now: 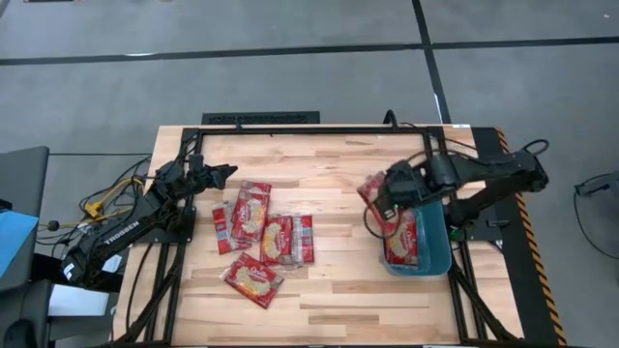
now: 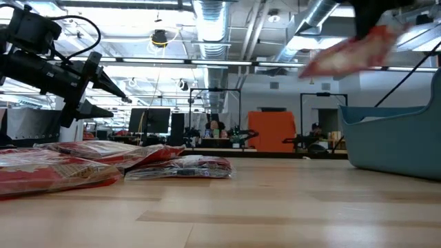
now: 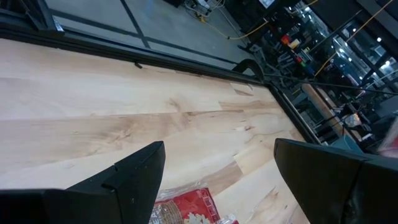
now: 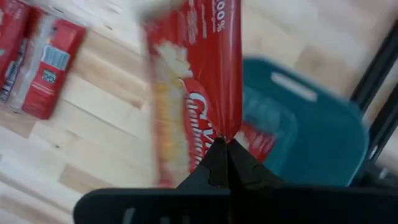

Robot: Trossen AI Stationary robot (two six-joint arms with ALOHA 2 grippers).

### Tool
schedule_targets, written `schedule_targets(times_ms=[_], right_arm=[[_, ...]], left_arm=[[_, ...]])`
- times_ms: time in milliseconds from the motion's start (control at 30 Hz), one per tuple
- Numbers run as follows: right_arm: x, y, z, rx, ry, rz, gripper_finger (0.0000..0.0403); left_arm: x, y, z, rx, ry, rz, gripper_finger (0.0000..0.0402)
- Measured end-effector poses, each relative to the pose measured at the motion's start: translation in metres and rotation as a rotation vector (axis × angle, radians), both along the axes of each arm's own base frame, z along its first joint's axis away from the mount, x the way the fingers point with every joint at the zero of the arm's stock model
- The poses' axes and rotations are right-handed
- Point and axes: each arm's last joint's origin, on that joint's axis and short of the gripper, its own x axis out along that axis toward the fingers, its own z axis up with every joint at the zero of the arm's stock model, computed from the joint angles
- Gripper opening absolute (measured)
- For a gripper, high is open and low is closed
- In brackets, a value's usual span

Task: Sort popcorn bags into baskets
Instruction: Stack the popcorn bag in the blue bin

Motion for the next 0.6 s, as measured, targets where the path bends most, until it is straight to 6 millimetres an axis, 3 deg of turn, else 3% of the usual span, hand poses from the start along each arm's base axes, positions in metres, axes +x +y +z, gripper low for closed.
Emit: schedule_targets(times_ms=[233,367,600], right_arm=[[-0.027,0.015,-0.023,0.043,0.027,-0.098,0.0000],[-0.041,0.021,-0.025,0.079,0.005,-0.151,0.0000],[-0.052,0.039,-0.041,0.093,0.033,-0.230,0.0000]], left_arm=[[0.000,0.000,0.000,-0.001,-0.001,0.000,0.0291],[0.000,0.000,0.000,-0.001,-0.001,0.000,0.0291],[0.000,0.000,0.000,-0.002,-0.002,0.001,0.0291]])
